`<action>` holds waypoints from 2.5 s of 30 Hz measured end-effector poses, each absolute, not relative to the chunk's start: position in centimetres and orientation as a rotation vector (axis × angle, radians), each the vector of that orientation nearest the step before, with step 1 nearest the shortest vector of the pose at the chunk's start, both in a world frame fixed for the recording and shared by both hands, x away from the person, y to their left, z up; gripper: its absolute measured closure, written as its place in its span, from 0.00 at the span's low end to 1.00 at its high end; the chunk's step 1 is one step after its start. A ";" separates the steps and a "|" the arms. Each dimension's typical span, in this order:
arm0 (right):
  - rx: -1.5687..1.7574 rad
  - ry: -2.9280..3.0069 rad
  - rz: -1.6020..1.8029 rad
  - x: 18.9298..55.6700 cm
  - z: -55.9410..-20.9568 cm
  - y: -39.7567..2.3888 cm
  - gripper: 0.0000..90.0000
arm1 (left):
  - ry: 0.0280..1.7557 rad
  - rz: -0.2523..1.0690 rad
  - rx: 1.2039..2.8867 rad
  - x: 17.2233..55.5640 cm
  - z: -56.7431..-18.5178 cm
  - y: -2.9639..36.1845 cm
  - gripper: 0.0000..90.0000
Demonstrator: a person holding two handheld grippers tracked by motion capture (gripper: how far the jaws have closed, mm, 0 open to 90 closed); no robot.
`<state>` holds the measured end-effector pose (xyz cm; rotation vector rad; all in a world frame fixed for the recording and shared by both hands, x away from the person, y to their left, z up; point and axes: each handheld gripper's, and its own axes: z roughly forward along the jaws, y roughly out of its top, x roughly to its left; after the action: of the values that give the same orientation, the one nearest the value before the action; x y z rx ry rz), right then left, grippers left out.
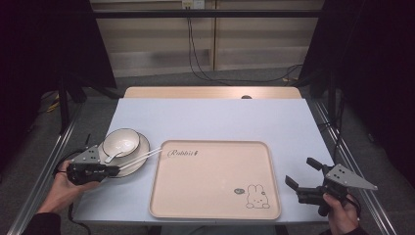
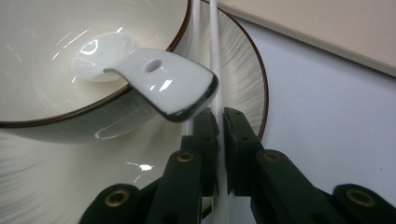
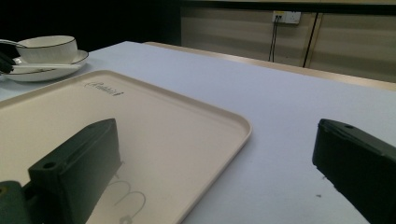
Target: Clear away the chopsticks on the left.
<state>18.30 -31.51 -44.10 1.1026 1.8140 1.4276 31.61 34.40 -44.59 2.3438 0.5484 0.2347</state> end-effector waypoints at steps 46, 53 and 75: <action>1.085 1.817 1.434 18.3 -44.0 -31.3 0.00 | 1.188 0.173 1.906 23.5 -40.9 25.6 0.94; 1.079 1.820 1.440 18.4 -44.0 -31.3 0.00 | 1.300 0.213 1.881 24.3 -41.9 23.1 0.94; 1.068 1.838 1.445 18.5 -44.0 -31.2 0.00 | 1.503 0.213 1.895 26.1 -44.9 19.0 0.94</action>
<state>18.45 -31.16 -44.05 1.0677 1.8382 1.4446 26.15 18.96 -44.90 1.8948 1.5033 0.2130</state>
